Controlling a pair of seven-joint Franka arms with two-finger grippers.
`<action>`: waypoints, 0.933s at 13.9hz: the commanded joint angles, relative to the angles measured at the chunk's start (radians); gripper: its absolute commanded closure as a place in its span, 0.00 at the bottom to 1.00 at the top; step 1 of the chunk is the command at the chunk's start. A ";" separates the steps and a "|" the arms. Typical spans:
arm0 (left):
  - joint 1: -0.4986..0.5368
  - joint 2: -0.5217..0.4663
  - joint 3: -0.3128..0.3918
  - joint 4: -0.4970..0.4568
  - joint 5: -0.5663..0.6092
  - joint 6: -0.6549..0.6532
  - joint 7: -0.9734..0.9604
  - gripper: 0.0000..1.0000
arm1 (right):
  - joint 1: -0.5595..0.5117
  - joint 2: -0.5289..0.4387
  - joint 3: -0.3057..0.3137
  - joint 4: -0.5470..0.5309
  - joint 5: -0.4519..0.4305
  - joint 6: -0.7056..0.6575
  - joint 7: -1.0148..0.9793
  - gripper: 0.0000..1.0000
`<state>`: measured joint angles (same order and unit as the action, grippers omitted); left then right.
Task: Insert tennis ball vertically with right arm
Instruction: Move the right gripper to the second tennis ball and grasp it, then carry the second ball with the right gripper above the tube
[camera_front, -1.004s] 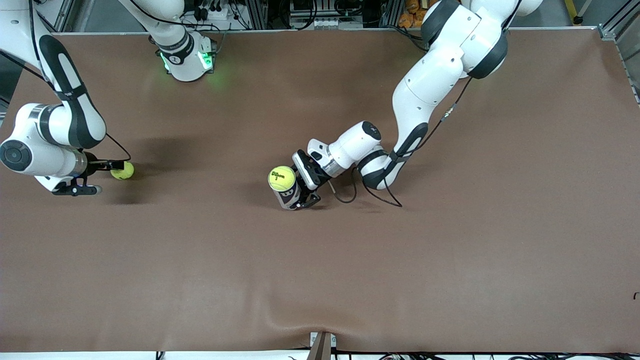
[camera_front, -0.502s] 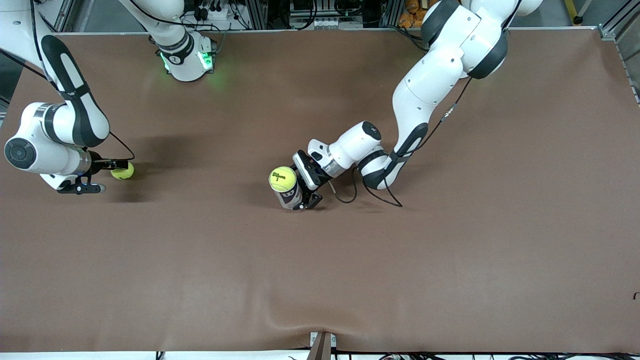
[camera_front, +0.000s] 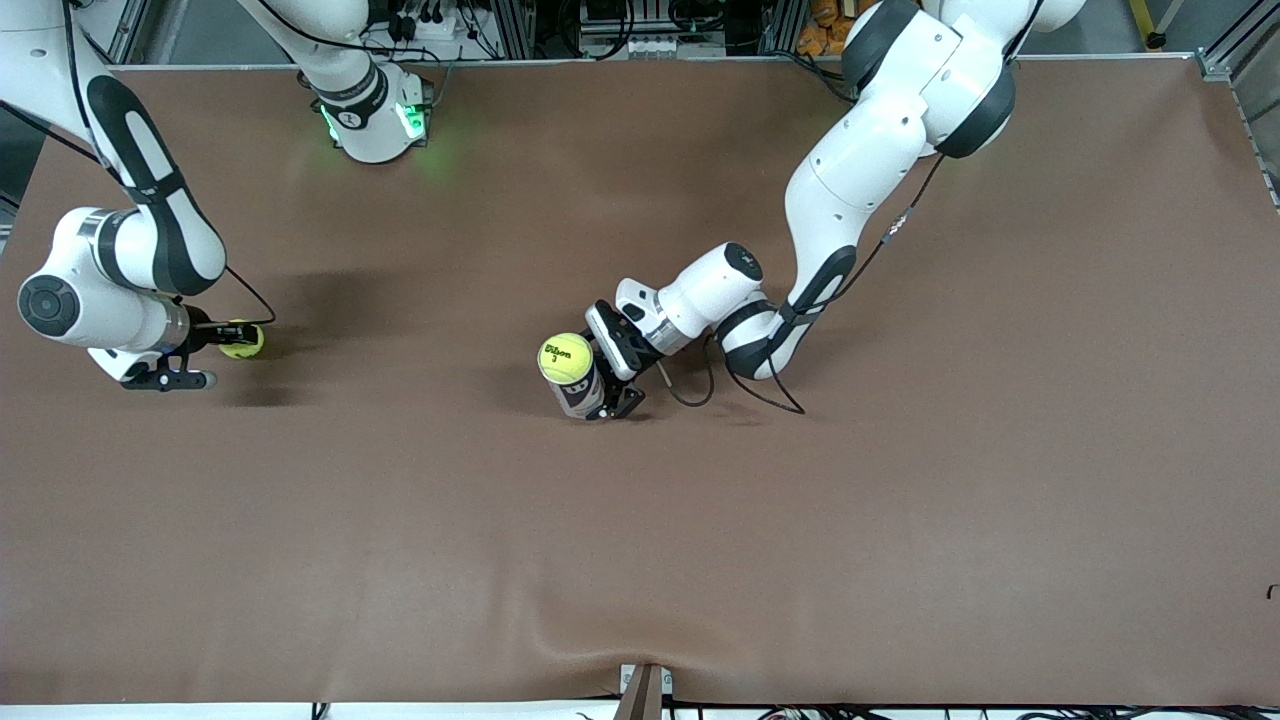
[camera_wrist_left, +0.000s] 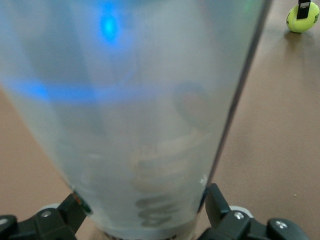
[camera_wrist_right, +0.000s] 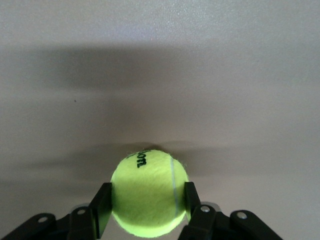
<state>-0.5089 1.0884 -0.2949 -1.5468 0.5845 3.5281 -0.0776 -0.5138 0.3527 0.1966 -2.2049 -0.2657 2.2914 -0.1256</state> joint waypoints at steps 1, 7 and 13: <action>-0.003 -0.002 0.011 0.002 0.020 0.015 -0.013 0.00 | -0.017 -0.014 0.038 0.016 0.043 -0.042 0.001 1.00; -0.002 -0.002 0.011 0.004 0.020 0.015 -0.013 0.00 | 0.105 -0.009 0.139 0.476 0.181 -0.542 0.090 1.00; -0.002 -0.002 0.011 0.004 0.020 0.015 -0.013 0.00 | 0.429 0.002 0.138 0.746 0.353 -0.682 0.664 1.00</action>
<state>-0.5073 1.0884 -0.2943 -1.5463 0.5845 3.5281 -0.0776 -0.1776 0.3308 0.3455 -1.5270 0.0621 1.6382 0.3597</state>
